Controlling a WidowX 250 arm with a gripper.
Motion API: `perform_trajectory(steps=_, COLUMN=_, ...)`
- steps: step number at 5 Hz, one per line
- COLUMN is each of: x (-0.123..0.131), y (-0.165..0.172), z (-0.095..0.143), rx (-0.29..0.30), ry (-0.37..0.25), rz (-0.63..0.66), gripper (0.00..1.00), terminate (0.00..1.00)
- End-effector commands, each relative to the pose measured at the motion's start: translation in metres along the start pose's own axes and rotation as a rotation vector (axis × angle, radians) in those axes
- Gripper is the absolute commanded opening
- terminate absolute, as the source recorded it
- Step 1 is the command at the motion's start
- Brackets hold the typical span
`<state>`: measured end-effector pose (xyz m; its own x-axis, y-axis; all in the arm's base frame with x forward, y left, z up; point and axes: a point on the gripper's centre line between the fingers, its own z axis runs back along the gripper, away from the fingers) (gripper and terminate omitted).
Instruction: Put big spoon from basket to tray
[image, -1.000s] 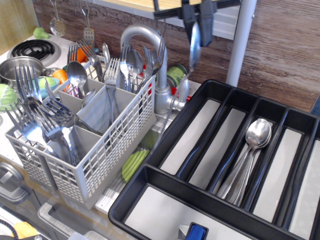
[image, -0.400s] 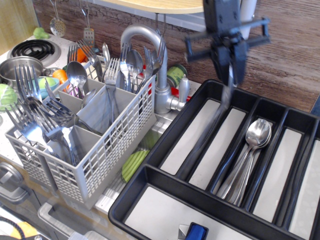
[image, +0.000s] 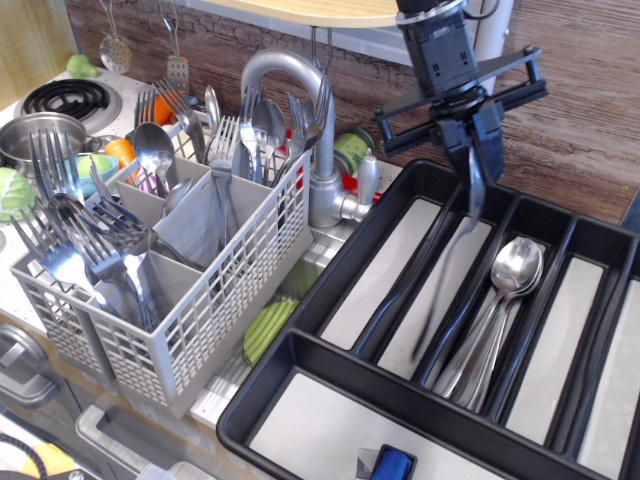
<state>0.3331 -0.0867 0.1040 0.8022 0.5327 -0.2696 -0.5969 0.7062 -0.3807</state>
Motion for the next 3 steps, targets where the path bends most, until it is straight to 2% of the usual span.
perform_trajectory(steps=1, x=0.002, y=-0.017, z=0.012, rx=-0.081, ry=0.049, rz=-0.062, gripper=0.0, terminate=0.0)
perform_trajectory(steps=2, x=0.002, y=-0.022, z=0.007, rx=-0.084, ry=0.113, rz=-0.018, gripper=0.0, terminate=0.0)
perform_trajectory(steps=3, x=0.005, y=-0.011, z=-0.005, rx=-0.116, ry=0.112, rz=0.034, gripper=0.0, terminate=1.0)
